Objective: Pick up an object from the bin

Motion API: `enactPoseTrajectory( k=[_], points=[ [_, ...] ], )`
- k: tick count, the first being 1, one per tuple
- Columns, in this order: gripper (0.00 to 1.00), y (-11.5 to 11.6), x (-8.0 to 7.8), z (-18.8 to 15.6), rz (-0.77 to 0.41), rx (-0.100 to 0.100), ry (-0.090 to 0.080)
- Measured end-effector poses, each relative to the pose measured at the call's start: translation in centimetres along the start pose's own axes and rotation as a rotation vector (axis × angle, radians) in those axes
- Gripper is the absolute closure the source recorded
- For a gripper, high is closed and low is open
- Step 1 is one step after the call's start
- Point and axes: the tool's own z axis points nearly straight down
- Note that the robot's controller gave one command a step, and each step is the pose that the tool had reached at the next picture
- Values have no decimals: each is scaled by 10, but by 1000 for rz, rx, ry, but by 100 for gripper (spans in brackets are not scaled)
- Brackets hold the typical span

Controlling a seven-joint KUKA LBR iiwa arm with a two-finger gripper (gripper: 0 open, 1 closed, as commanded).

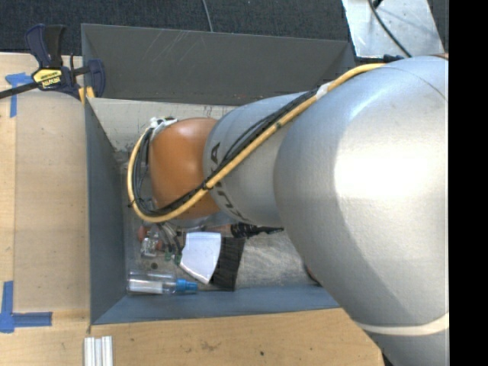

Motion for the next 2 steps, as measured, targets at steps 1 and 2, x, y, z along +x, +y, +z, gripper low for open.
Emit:
enactPoseTrajectory(
  k=[1,2],
  points=[
    [100,0,0,-1,0,0,0],
    [100,-1,0,-6,0,1,0]
  ],
)
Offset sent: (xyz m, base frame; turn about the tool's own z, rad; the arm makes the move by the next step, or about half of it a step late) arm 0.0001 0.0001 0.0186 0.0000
